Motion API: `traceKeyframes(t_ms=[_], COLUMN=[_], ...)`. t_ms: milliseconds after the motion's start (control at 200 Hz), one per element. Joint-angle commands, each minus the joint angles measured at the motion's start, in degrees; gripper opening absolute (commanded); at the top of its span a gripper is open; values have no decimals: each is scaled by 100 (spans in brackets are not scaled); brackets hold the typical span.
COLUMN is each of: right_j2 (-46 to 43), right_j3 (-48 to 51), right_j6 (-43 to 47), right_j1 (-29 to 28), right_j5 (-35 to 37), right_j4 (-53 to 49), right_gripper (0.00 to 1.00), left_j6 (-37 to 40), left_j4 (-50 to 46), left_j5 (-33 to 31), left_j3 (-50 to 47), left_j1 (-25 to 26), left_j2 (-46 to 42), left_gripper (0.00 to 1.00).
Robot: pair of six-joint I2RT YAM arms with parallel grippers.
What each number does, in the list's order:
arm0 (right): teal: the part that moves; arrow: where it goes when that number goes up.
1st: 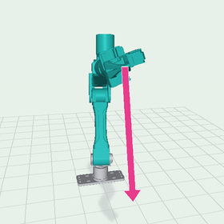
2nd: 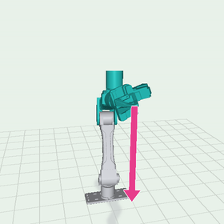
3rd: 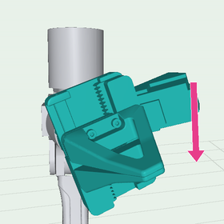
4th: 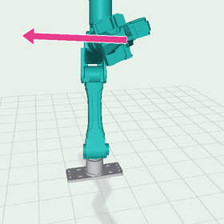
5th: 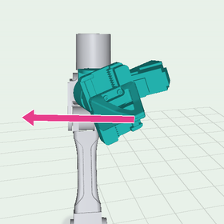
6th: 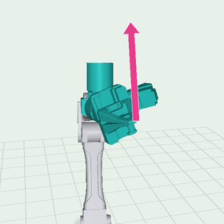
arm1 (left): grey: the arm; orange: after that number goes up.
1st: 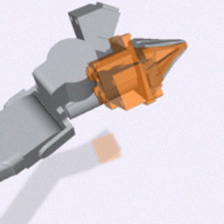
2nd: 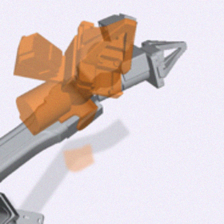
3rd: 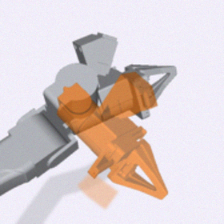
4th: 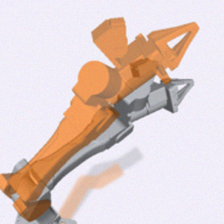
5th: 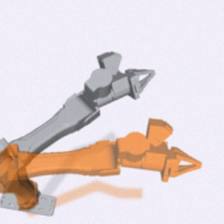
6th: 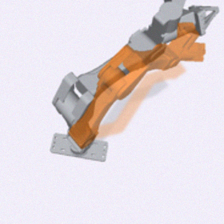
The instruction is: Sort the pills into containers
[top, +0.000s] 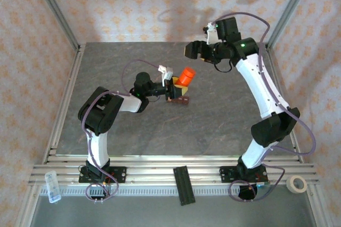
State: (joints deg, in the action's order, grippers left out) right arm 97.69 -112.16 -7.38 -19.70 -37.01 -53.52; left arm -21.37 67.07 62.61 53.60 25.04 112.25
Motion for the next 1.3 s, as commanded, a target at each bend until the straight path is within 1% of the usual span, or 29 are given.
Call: traceKeyframes(t_ms=[0, 75, 165, 350, 596, 821, 1136, 1206, 1296], right_j2=[162, 240, 395, 807, 992, 1050, 1067, 1083, 1094], right_j3=[-182, -164, -237, -540, -431, -283, -122, -113, -74], right_j6=[1456, 1888, 2151, 2509, 2453, 2444, 2416, 2421, 2416], right_j1=[117, 192, 288, 316, 309, 309, 309, 309, 310], right_j5=[-781, -1098, -1382, -1491, -1391, -1479, -1666, -1703, -1734], right_j4=[-675, -807, -985, -1524, -1480, -1451, -1359, -1363, -1354], right_gripper=[80, 78, 78, 76, 74, 67, 66, 64, 59], left_j6=[2, -8, -31, -49, -45, -58, -64, -65, -61], left_j4=[349, 342, 351, 355, 354, 359, 355, 358, 355], left_j5=[126, 142, 163, 190, 220, 213, 217, 216, 217], left_j3=[168, 160, 163, 157, 143, 158, 159, 159, 160], left_j1=[12, 18, 19, 17, 16, 19, 19, 21, 19], left_j2=[-142, -157, -156, -183, -187, -179, -193, -186, -186], left_gripper=[0, 0, 0, 0, 0, 0, 0, 0, 0])
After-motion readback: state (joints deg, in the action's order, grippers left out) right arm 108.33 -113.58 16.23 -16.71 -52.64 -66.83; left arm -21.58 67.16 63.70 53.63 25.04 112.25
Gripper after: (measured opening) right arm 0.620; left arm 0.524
